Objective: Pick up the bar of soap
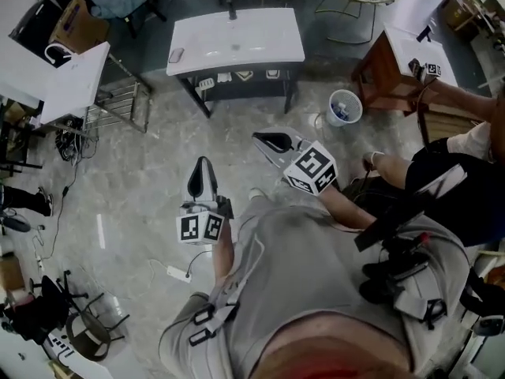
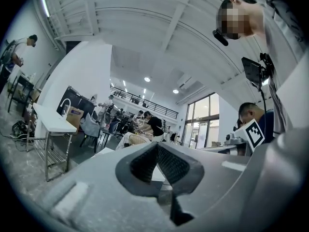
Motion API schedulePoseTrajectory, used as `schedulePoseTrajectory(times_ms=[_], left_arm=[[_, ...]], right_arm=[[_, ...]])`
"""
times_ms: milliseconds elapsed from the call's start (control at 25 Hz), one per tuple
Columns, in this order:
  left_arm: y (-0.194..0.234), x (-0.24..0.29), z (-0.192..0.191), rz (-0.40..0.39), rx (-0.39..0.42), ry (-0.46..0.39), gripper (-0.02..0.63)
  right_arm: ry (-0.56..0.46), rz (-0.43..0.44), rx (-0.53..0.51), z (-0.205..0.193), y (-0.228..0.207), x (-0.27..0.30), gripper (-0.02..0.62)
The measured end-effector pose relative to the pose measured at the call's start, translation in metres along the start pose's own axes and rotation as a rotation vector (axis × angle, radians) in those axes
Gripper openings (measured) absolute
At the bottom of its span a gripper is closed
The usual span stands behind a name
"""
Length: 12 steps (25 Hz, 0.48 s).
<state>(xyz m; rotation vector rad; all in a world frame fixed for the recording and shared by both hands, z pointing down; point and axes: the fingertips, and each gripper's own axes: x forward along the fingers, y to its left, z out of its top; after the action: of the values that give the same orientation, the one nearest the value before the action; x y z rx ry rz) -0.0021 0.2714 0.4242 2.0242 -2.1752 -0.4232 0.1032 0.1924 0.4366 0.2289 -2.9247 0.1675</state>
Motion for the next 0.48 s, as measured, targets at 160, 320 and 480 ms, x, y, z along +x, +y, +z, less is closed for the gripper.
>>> schedulePoseTrajectory(times_ms=[160,320,480], left_arm=[[0.022,0.01,0.013,-0.01,-0.005,-0.002,-0.002],[0.035,0.025,0.02,-0.057,0.016,-0.017,-0.002],[0.054,0.036,0.018,-0.116,0.082,-0.008,-0.002]], right_arm=[[0.009,0.008,-0.019,0.015,0.003,0.025,0.003],[-0.018,-0.029,-0.026,0.028,-0.002,0.033,0.003],[-0.013,-0.1,-0.027,0.023,-0.012,0.044,0.003]])
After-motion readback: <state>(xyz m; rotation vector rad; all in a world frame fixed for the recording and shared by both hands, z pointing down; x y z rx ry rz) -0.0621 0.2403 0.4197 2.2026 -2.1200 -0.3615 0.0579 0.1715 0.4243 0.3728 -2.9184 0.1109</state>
